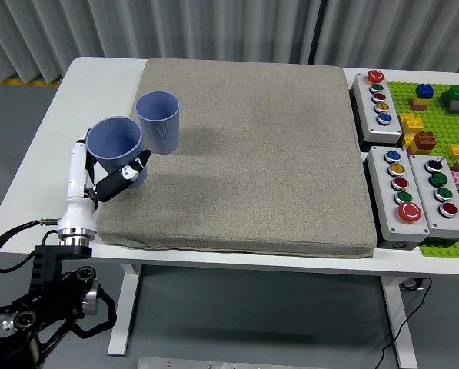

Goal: Pick cup pour cup place

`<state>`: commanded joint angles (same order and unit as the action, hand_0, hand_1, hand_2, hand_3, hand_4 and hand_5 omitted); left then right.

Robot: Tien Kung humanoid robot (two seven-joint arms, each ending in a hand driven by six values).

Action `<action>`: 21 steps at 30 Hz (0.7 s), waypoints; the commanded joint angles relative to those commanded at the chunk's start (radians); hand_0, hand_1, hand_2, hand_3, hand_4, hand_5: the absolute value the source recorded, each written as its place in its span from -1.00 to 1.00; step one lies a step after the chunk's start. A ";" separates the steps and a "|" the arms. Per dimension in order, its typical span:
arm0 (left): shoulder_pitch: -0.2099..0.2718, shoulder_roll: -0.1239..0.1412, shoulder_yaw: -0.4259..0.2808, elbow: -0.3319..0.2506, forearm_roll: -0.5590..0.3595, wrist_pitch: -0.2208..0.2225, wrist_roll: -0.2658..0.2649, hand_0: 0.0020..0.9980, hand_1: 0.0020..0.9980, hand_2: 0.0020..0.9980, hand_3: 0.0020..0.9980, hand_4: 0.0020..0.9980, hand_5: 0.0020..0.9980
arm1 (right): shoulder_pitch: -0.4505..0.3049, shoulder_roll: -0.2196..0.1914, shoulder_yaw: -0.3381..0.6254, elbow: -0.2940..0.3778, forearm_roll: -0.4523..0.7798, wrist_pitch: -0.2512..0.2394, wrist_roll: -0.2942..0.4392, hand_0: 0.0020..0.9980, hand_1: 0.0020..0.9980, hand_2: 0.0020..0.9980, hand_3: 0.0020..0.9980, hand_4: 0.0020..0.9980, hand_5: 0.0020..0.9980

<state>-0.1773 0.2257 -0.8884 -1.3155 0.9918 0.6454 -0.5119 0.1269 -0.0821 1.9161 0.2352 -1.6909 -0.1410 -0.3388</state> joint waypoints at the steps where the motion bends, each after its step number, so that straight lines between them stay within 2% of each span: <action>1: -0.002 -0.003 0.004 0.005 -0.003 0.000 -0.002 0.17 0.05 0.07 0.01 0.69 -0.52 | 0.000 0.000 0.000 0.000 0.001 0.000 0.000 0.28 0.21 0.02 0.18 -1.00 -1.00; 5: -0.018 -0.027 0.029 0.057 -0.028 0.000 -0.021 0.17 0.05 0.07 0.01 0.69 -0.52 | -0.001 0.001 0.000 0.000 0.002 -0.002 0.000 0.28 0.21 0.02 0.18 -1.00 -1.00; 9: -0.025 -0.038 0.049 0.089 -0.048 0.000 -0.040 0.18 0.05 0.07 0.01 0.69 -0.51 | -0.003 0.004 0.002 0.000 -0.007 0.001 -0.002 0.28 0.21 0.02 0.18 -1.00 -1.00; 16: -0.022 -0.050 0.067 0.129 -0.061 0.000 -0.070 0.20 0.07 0.07 0.00 0.69 -0.50 | -0.002 0.006 0.006 0.001 -0.026 0.006 -0.003 0.28 0.21 0.02 0.18 -1.00 -1.00; 21: -0.026 -0.048 0.079 0.152 -0.093 0.000 -0.108 0.20 0.08 0.07 0.00 0.69 -0.50 | -0.001 0.007 0.004 0.000 -0.024 0.006 -0.003 0.28 0.21 0.02 0.18 -1.00 -1.00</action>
<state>-0.2033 0.1775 -0.8095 -1.1633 0.8992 0.6454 -0.6199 0.1259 -0.0755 1.9202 0.2356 -1.7145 -0.1352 -0.3419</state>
